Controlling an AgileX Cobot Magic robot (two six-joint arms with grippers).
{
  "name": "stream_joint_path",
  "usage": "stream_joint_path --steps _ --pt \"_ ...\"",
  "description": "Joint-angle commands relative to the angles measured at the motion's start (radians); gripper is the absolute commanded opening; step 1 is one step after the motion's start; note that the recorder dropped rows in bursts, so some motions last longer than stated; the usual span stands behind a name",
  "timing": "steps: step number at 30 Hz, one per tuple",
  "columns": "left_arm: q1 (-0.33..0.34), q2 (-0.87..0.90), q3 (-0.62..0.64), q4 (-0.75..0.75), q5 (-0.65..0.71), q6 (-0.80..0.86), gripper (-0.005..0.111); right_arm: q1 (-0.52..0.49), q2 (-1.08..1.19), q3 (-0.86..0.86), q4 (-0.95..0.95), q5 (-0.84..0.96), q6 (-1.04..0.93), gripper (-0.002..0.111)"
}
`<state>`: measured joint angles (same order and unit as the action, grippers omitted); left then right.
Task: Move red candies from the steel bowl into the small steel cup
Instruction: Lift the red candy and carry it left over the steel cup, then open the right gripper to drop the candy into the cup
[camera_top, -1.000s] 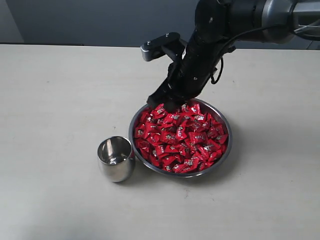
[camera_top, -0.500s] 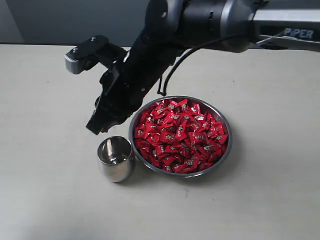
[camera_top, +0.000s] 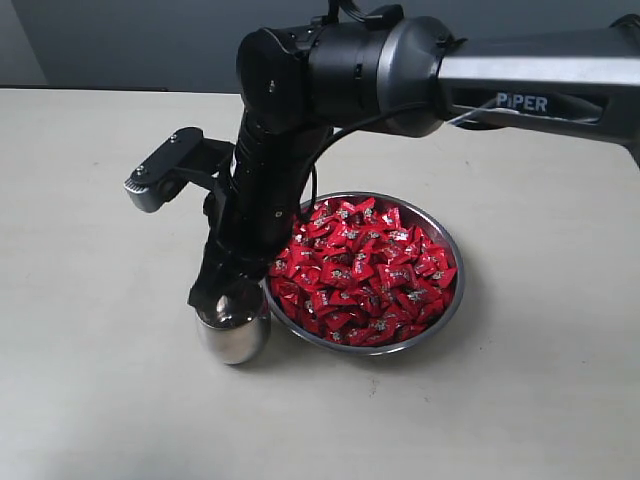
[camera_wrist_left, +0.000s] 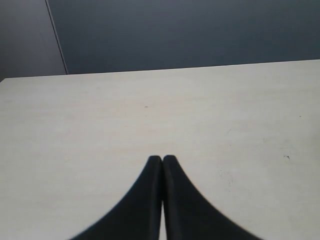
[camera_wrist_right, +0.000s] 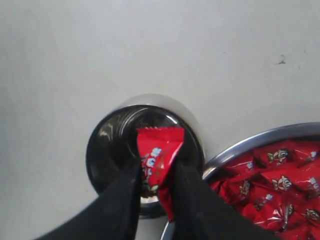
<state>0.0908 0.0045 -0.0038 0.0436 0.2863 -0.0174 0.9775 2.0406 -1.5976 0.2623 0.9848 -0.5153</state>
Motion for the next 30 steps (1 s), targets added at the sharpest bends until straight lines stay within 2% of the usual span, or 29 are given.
stream_joint_path --steps 1,4,8,10,12,21,23,26,30 --pt "-0.007 -0.004 0.004 0.001 -0.002 -0.003 0.0 0.001 -0.004 -0.005 -0.001 0.012 0.001 -0.001" --pt "-0.007 -0.004 0.004 0.001 -0.002 -0.003 0.0 0.001 -0.003 -0.005 0.014 0.016 0.001 0.006" --pt "-0.007 -0.004 0.004 0.001 -0.002 -0.003 0.0 0.001 -0.003 -0.005 0.022 0.016 0.001 0.029" --pt "-0.007 -0.004 0.004 0.001 -0.002 -0.003 0.0 0.001 -0.003 -0.005 0.022 0.019 0.001 0.034" --pt "-0.007 -0.004 0.004 0.001 -0.002 -0.003 0.0 0.001 -0.003 -0.005 0.022 0.021 0.012 0.035" --pt "-0.007 -0.004 0.004 0.001 -0.002 -0.003 0.0 0.001 -0.003 -0.005 -0.018 0.019 0.022 0.033" --pt "-0.007 -0.004 0.004 0.001 -0.002 -0.003 0.0 0.001 -0.003 -0.005 -0.049 0.004 0.042 0.025" --pt "-0.007 -0.004 0.004 0.001 -0.002 -0.003 0.0 0.001 -0.003 -0.005 -0.073 -0.03 0.06 -0.001" --pt "-0.007 -0.004 0.004 0.001 -0.002 -0.003 0.0 -0.001 -0.011 0.0 -0.173 -0.116 0.263 0.0"
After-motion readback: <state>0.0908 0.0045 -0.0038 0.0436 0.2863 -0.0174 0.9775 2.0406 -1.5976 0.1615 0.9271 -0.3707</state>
